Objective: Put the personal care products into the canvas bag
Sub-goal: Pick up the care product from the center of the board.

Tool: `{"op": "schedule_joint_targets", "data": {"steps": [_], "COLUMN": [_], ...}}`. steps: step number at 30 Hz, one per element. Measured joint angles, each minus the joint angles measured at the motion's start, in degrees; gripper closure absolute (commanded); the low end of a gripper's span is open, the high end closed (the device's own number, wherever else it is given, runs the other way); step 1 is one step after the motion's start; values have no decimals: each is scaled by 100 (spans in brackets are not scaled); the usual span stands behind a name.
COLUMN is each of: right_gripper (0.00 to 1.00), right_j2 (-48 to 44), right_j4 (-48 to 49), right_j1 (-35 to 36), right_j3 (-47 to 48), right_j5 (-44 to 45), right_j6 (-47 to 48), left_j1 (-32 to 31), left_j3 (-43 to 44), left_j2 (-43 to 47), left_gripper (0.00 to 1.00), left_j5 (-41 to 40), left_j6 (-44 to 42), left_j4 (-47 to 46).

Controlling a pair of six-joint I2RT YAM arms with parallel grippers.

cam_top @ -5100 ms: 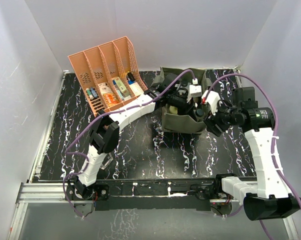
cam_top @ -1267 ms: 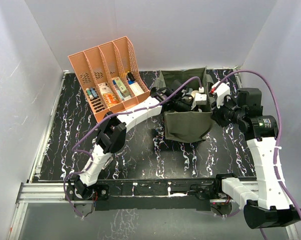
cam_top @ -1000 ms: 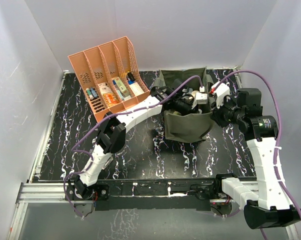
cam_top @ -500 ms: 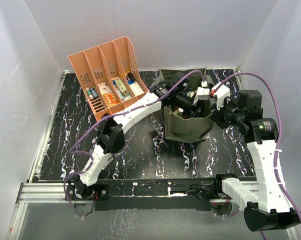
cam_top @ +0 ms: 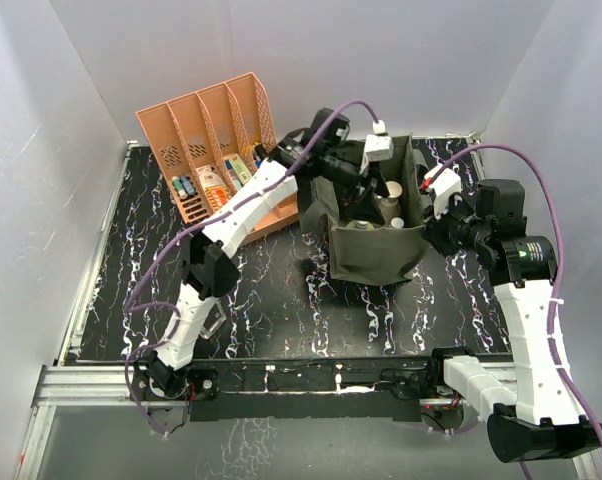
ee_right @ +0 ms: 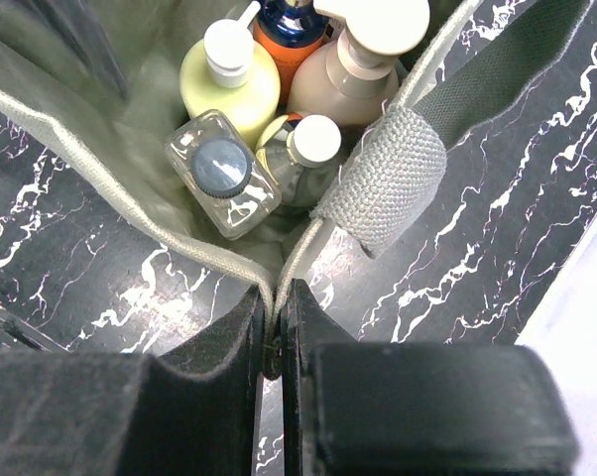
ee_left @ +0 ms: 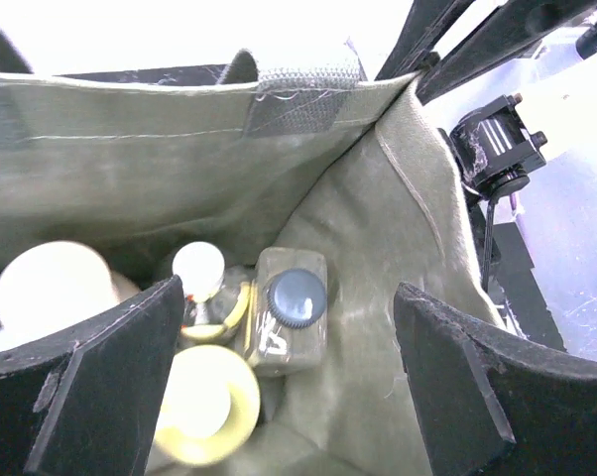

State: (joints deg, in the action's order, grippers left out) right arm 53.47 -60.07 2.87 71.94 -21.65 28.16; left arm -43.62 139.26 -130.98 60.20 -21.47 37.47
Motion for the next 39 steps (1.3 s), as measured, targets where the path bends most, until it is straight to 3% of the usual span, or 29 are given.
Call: {"op": "schedule_joint_targets", "data": {"steps": [4, 8, 13, 18, 22, 29, 39], "right_gripper": [86, 81, 74, 69, 68, 68, 68], "right_j2": [0, 0, 0, 31, 68, 94, 98], "right_j4": [11, 33, 66, 66, 55, 57, 68], "right_j1": [0, 0, 0, 0, 0, 0, 0], "right_j3": [0, 0, -2, -2, -2, -66, -94], "right_j5": [-31, -85, -144, -219, -247, -304, -334], "right_j6": [-2, 7, 28, 96, 197, 243, 306], "left_j1": [264, 376, 551, 1635, 1926, 2450, 2734], "left_j3": [262, 68, -1727, -3469, -4837, -5965, -7191], "left_j2": [341, 1220, 3458, 5313, 6323, 6867, 7285], "left_gripper": [8, 3, 3, 3, 3, 3, 3], "left_j5": [-186, -1091, -2179, -2765, -3359, -4197, -4325], "left_j6": [-256, -737, -1327, -1541, -1462, -822, -549], "left_j4": [514, 1119, 1576, 1836, 2218, 3047, 3589]}}
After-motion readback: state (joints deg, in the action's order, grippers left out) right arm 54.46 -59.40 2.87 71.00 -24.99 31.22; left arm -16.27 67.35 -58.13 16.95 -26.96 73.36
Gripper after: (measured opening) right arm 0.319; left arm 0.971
